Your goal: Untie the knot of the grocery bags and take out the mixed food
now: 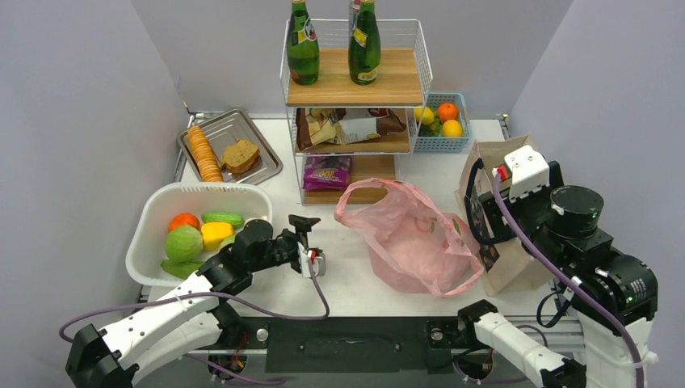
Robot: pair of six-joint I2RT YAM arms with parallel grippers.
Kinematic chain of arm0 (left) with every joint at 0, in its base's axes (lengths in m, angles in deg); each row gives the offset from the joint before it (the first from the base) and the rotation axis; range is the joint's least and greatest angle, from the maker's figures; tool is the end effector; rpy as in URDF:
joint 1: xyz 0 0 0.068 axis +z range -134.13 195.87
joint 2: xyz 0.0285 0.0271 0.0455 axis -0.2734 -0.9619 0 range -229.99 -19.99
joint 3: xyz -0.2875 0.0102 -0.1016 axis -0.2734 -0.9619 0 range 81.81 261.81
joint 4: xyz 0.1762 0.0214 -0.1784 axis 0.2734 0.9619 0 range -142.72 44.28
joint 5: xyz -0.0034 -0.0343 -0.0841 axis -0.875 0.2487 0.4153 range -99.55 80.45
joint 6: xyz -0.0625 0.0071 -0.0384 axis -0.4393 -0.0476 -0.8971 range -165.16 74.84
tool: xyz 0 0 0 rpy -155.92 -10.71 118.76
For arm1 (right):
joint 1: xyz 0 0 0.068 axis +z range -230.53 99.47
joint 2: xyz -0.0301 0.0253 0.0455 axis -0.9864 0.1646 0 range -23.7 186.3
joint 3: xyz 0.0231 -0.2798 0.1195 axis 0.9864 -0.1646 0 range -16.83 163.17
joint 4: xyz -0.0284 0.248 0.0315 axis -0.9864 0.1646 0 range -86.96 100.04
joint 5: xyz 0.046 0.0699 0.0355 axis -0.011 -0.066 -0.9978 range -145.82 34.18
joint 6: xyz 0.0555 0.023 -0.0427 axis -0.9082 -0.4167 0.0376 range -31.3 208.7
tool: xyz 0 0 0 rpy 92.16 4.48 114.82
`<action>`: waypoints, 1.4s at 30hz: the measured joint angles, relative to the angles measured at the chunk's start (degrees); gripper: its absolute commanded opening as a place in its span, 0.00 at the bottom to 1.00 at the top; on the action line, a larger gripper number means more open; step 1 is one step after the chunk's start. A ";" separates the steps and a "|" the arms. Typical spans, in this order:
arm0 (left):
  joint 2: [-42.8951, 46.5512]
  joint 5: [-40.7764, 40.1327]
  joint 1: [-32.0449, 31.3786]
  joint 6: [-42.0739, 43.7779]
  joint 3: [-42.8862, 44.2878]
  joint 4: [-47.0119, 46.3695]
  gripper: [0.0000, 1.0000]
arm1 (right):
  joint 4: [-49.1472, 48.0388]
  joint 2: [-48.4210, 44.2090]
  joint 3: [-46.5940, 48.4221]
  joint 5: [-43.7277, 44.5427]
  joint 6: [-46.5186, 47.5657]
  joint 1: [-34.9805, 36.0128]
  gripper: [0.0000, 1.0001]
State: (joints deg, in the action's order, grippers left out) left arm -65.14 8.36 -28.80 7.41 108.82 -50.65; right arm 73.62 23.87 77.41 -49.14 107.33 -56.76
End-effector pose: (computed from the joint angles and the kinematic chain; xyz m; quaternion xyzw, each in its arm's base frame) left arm 0.1120 -0.1375 0.2624 0.6668 0.4688 -0.0884 0.5726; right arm 0.0581 0.0177 0.4899 -0.2731 0.7917 -0.0244 0.5459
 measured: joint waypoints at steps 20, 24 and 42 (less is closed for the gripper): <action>-8.87 -3.61 -3.41 -11.98 8.74 1.99 0.79 | 13.57 33.00 13.03 -12.17 14.45 -56.89 0.84; -8.87 -4.00 -3.98 -12.55 8.72 1.99 0.79 | 15.89 36.92 12.98 -14.69 15.50 -57.27 0.78; -8.98 -6.29 -4.92 -13.11 9.49 2.05 0.79 | 16.41 32.85 17.73 -18.40 11.45 -37.42 0.64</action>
State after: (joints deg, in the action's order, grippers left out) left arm -74.12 2.07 -33.71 -5.70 118.30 -48.60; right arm 90.04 56.72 95.14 -67.55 118.78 -94.18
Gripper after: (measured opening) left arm 0.790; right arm 0.670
